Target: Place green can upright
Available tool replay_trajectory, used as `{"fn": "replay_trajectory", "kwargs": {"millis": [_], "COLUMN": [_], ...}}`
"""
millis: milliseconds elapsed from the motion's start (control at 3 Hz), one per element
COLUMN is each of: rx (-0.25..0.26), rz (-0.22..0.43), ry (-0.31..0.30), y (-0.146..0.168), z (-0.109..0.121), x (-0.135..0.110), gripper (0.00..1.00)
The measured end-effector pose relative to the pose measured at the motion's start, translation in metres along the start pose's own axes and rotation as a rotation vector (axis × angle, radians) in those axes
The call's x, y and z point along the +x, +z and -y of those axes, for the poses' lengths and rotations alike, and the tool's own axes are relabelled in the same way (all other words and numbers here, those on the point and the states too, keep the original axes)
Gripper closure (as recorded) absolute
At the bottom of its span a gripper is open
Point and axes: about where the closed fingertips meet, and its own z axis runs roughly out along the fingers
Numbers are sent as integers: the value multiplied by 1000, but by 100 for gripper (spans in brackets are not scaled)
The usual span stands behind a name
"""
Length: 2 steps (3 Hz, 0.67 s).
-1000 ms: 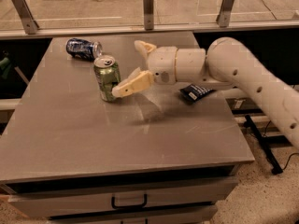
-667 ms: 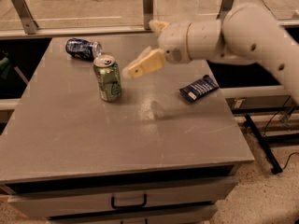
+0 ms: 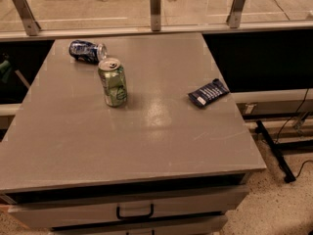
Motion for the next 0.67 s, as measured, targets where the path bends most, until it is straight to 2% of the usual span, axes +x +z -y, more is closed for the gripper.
{"fn": "replay_trajectory", "kwargs": {"millis": [333, 667], "rx": [42, 37], "rz": [-51, -45], "ry": [-1, -5], "y": [-5, -4], "z": [15, 13], "x": [22, 19], "gripper": [0, 0]}}
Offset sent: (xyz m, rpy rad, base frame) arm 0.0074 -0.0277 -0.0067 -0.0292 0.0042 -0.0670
